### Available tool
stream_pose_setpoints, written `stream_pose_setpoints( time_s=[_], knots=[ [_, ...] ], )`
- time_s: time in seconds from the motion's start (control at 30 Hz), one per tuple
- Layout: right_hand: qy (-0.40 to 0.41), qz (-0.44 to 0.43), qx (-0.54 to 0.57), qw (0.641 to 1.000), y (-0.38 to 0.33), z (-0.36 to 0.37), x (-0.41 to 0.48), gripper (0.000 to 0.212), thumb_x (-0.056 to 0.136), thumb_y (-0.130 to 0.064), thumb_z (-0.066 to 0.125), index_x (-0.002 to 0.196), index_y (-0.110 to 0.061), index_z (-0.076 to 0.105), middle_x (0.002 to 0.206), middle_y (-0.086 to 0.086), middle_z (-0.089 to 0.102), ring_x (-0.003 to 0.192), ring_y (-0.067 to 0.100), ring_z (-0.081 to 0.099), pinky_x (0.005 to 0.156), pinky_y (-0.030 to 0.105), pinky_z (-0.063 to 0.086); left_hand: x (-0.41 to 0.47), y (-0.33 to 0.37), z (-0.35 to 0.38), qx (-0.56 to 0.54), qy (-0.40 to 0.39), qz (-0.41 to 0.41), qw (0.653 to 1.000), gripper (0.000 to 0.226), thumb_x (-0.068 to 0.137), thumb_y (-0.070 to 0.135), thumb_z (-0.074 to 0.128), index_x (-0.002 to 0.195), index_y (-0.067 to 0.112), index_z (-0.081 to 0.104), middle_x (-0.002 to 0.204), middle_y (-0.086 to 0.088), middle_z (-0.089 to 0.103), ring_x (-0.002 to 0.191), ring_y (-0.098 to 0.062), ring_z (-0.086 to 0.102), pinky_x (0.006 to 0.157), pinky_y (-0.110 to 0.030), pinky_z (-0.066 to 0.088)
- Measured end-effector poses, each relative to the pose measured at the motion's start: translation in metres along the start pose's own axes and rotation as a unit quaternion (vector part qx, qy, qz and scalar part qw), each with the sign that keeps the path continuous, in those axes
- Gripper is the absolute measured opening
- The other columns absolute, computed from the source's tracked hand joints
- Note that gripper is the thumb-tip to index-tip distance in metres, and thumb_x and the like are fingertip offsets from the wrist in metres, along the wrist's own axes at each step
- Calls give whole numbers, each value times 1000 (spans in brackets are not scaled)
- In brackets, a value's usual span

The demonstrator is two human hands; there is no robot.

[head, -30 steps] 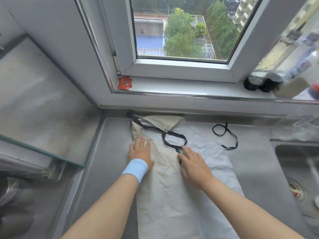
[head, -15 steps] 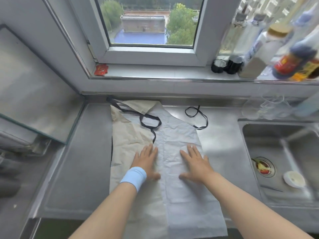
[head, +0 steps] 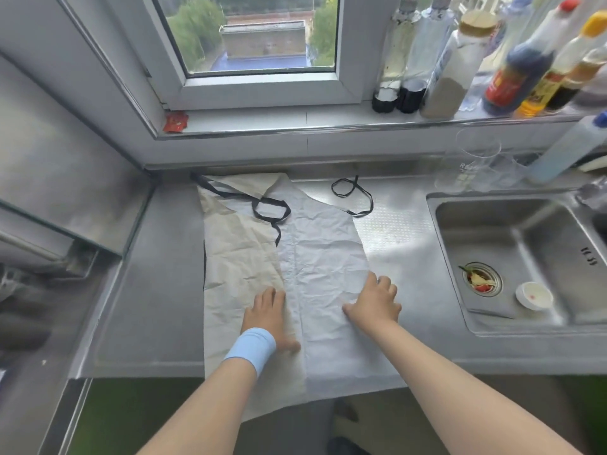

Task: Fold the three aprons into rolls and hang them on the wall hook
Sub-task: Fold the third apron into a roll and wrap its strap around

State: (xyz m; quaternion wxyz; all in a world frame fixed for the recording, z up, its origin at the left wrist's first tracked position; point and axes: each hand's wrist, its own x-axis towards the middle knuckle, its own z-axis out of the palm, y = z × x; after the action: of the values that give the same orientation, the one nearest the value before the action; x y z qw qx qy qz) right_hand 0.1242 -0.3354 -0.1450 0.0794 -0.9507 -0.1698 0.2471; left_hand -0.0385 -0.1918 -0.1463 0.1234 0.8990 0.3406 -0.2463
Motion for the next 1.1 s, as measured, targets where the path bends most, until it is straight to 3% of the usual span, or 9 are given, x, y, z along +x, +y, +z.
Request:
stream_pose_setpoints(
  time_s=[0.1, 0.27, 0.4, 0.47, 0.57, 0.73, 0.83, 0.93, 1.1],
  knots=[
    [10, -41, -59, 997, 2, 3, -6, 89, 65, -62, 61, 141, -25, 32, 145, 9, 27, 134, 28, 25, 102, 45, 28, 1, -5, 6, 15, -14, -2, 1000, 120, 64, 68, 67, 153, 24, -2, 160, -2, -5, 148, -26, -2, 117, -42, 20],
    [-43, -173, -149, 973, -3, 16, -2, 102, 72, -72, 52, 153, -41, -1, 161, 10, -19, 146, 29, -24, 112, 64, -8, 23, -9, -4, 9, -34, -9, 999, 121, 70, 73, 60, 152, 25, -15, 160, 0, -21, 148, -25, -16, 118, -42, 11],
    [-99, -168, -155, 968, -13, 8, 16, 96, 77, -67, 50, 152, -43, -5, 160, 7, -26, 146, 26, -25, 110, 68, -7, 36, -13, -26, -13, 53, 20, 998, 85, 75, 68, 59, 145, 28, 32, 150, -4, 31, 139, -26, 27, 111, -40, 26],
    [-57, -179, -175, 967, -22, 2, 19, 83, 78, -54, 47, 152, -36, 14, 162, 11, -14, 148, 27, -19, 110, 69, -8, 37, -21, -33, -40, 109, 17, 993, 61, 84, 54, 58, 138, 30, 41, 137, 0, 48, 130, -22, 41, 105, -37, 33],
    [57, -233, -170, 956, -43, 0, 11, 63, 79, -40, 42, 140, -22, 37, 162, 13, 6, 149, 29, -2, 114, 63, 0, 29, -37, -24, -32, 108, -11, 994, 68, 86, 45, 61, 145, 31, 30, 153, 0, 24, 141, -23, 24, 109, -40, 30],
    [-49, -353, -134, 925, -80, 30, -2, 71, 94, -49, 40, 155, -28, 12, 164, 8, -2, 151, 25, -4, 119, 54, 7, 20, -55, -12, -53, 104, -43, 992, 64, 91, 46, 54, 146, 31, 27, 159, 3, 15, 145, -19, 15, 114, -44, 21],
    [-87, -341, -150, 924, -93, 48, 3, 76, 96, -57, 32, 156, -24, -2, 164, 4, -10, 150, 20, -12, 119, 52, 2, 25, -72, -17, -53, 98, -107, 988, 73, 90, 48, 52, 151, 34, 14, 161, 1, 0, 148, -24, 1, 116, -48, 14],
    [-76, -337, -192, 919, -101, 53, 14, 80, 96, -58, 31, 156, -21, -6, 163, 3, -16, 149, 18, -15, 118, 55, -3, 34, -90, -16, -75, 9, -106, 992, 83, 89, 52, 50, 152, 38, -1, 161, 2, -14, 148, -25, -12, 119, -48, 10],
    [-73, -343, -200, 915, -122, 43, 45, 81, 94, -58, 33, 156, -23, -8, 162, 1, -18, 149, 17, -17, 118, 55, -3, 63, -99, -27, -78, 11, -99, 992, 83, 90, 56, 47, 152, 39, -6, 161, 2, -19, 148, -24, -16, 120, -47, -1]
  ],
)
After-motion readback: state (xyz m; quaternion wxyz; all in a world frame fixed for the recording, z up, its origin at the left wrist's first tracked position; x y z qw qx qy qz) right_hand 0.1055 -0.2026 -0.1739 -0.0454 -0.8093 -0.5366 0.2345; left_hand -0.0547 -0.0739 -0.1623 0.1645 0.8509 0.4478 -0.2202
